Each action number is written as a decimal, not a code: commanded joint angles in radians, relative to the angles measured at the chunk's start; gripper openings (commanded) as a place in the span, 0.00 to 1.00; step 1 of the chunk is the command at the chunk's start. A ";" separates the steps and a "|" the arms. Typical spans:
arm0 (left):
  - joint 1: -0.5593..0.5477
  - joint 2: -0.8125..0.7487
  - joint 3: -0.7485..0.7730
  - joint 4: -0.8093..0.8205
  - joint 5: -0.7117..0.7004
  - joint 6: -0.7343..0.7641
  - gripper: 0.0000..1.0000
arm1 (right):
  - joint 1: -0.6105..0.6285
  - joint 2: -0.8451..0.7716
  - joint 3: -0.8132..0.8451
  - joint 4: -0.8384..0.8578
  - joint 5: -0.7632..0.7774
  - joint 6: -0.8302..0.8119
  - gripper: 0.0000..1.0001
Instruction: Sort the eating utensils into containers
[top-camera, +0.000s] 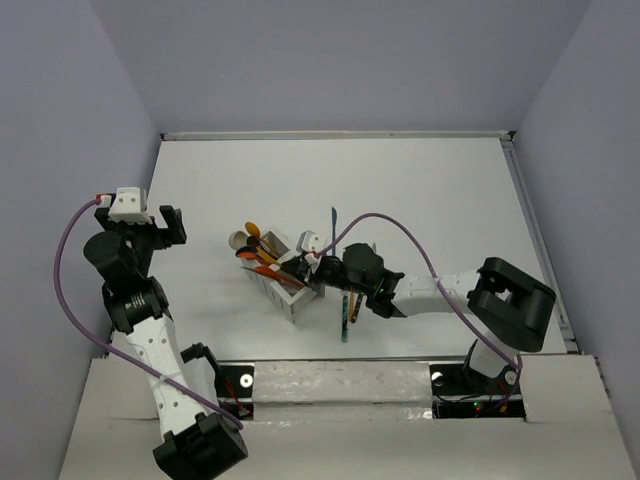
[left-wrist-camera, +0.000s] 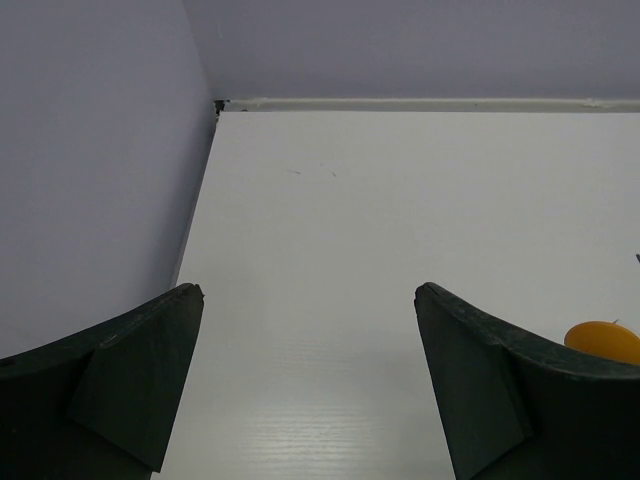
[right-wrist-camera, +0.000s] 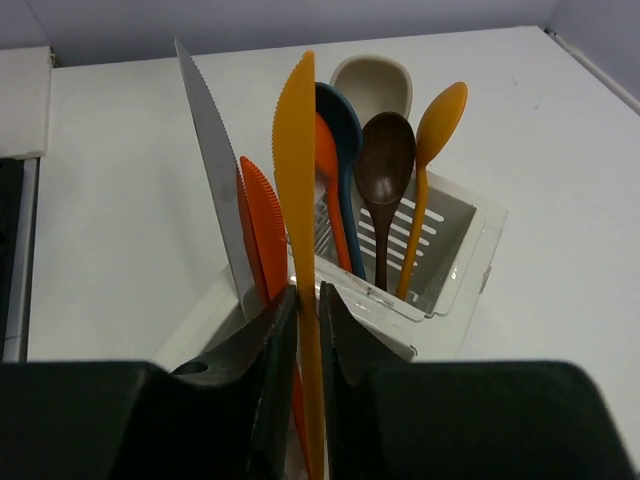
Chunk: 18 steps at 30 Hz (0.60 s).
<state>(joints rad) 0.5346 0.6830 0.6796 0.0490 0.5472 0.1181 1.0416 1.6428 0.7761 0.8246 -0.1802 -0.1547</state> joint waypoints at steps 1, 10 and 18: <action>0.007 -0.010 -0.003 0.051 0.026 -0.008 0.99 | 0.006 -0.070 -0.015 0.093 0.010 -0.025 0.30; 0.008 -0.014 -0.002 0.048 0.042 -0.008 0.99 | 0.006 -0.290 0.196 -0.558 0.472 0.122 0.64; 0.008 -0.030 0.000 0.046 0.056 -0.001 0.99 | -0.123 -0.239 0.483 -1.635 0.707 0.717 0.68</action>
<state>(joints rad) 0.5385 0.6796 0.6796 0.0483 0.5747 0.1181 0.9775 1.3617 1.2350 -0.1951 0.3977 0.2214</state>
